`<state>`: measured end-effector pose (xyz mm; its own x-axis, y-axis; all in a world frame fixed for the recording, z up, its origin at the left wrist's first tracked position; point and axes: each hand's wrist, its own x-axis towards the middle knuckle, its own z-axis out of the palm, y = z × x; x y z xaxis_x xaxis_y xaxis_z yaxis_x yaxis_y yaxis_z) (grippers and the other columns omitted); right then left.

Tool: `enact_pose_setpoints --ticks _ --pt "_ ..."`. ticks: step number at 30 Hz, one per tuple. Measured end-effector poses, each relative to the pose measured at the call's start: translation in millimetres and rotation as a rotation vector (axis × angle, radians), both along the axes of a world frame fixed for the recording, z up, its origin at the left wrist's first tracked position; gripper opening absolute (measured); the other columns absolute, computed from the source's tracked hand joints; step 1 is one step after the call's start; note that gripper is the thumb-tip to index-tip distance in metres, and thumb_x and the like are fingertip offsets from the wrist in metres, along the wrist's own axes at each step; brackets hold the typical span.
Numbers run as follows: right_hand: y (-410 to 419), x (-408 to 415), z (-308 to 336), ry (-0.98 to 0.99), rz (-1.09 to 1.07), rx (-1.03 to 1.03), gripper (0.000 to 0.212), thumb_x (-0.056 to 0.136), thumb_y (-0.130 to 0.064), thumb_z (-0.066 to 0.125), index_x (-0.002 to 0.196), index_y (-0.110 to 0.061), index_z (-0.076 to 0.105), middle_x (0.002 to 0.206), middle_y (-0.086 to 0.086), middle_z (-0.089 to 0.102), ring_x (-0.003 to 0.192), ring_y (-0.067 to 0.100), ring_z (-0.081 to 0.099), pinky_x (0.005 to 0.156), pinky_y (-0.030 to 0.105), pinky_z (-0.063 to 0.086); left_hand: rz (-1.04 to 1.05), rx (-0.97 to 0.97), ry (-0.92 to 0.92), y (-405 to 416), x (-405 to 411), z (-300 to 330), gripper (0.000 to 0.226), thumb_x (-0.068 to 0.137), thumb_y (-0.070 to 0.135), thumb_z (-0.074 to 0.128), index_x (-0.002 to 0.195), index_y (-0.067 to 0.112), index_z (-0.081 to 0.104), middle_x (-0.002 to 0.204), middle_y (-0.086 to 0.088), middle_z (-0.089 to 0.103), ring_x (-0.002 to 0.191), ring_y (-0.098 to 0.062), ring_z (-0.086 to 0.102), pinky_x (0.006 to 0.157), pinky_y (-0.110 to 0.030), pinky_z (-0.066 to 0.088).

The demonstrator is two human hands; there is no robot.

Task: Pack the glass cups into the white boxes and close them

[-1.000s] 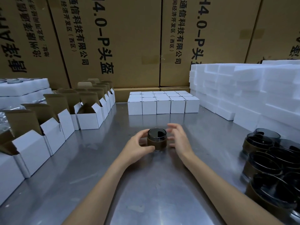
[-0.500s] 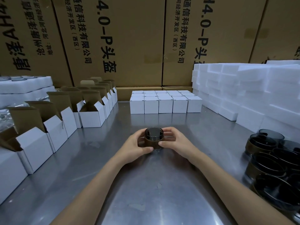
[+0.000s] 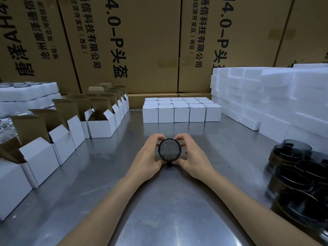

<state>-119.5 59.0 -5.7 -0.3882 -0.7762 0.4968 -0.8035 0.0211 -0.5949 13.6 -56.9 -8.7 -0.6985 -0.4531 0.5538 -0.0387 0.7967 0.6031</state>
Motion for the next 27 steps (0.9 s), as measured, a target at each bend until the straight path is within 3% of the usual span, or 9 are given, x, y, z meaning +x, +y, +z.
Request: enact_pose_setpoints --ticks 6,9,13,16,19,22,25,27 --pt "0 -1 -1 0.012 -0.003 -0.010 0.068 0.067 -0.020 0.080 0.102 -0.053 0.031 0.111 -0.035 0.045 0.105 -0.010 0.047 0.085 0.029 0.046 -0.002 -0.036 0.006 -2 0 -2 0.068 0.070 0.003 0.076 0.113 0.040 0.040 0.118 0.019 0.050 0.112 -0.002 0.052 0.096 -0.034 0.046" --pt "-1 -3 0 -0.120 0.043 -0.028 0.065 0.067 -0.017 0.082 0.106 -0.046 0.039 0.112 -0.030 0.051 0.106 -0.004 0.052 0.088 0.029 0.046 -0.018 -0.017 0.006 -3 0 -2 0.068 0.071 0.004 0.077 0.121 0.034 0.042 0.123 0.015 0.053 0.116 -0.002 0.052 0.100 -0.032 0.045" --pt "0 -8 2 -0.364 0.114 -0.089 0.053 0.075 -0.014 0.080 0.119 -0.023 0.054 0.118 -0.011 0.061 0.113 0.006 0.055 0.095 0.022 0.045 -0.043 0.045 -0.045 -4 0 -2 0.090 0.073 0.004 0.077 0.141 0.039 0.030 0.134 0.017 0.047 0.116 0.004 0.049 0.101 -0.016 0.039" --pt "3 -9 4 -0.503 0.122 -0.081 0.042 0.081 -0.019 0.075 0.119 -0.016 0.058 0.116 -0.002 0.064 0.108 0.008 0.060 0.089 0.019 0.049 -0.047 0.069 -0.033 -1 1 0 0.086 0.075 0.006 0.077 0.139 0.042 0.032 0.127 0.022 0.049 0.108 0.007 0.053 0.091 -0.004 0.038" --pt "3 -8 4 -0.549 0.107 -0.054 0.038 0.083 -0.025 0.072 0.117 -0.012 0.061 0.110 0.003 0.067 0.100 0.013 0.064 0.087 0.023 0.052 -0.038 0.108 0.042 -1 2 3 0.066 0.075 0.007 0.077 0.132 0.024 0.049 0.123 0.007 0.059 0.108 -0.002 0.057 0.095 -0.016 0.045" --pt "3 -5 8 -0.627 0.123 -0.066 0.039 0.086 -0.033 0.065 0.118 -0.012 0.059 0.107 0.006 0.068 0.092 0.017 0.065 0.088 0.034 0.052 -0.027 0.230 0.045 -1 4 5 0.061 0.069 0.021 0.085 0.123 0.022 0.057 0.118 0.007 0.064 0.111 -0.007 0.059 0.096 -0.024 0.046" --pt "6 -3 10 -0.648 0.184 -0.047 0.052 0.080 -0.051 0.059 0.118 -0.016 0.060 0.098 0.003 0.067 0.076 0.012 0.063 0.083 0.031 0.053 -0.036 0.384 0.083 -1 4 7 0.050 0.068 0.031 0.084 0.112 0.018 0.065 0.107 0.006 0.071 0.104 -0.007 0.064 0.095 -0.028 0.048" --pt "6 -3 10 -0.631 0.208 -0.013 0.061 0.072 -0.059 0.059 0.115 -0.015 0.062 0.099 0.003 0.068 0.080 0.014 0.064 0.086 0.034 0.052 -0.036 0.463 0.116 -1 5 8 0.046 0.066 0.044 0.080 0.101 0.017 0.069 0.097 0.004 0.074 0.094 -0.008 0.068 0.090 -0.028 0.051"
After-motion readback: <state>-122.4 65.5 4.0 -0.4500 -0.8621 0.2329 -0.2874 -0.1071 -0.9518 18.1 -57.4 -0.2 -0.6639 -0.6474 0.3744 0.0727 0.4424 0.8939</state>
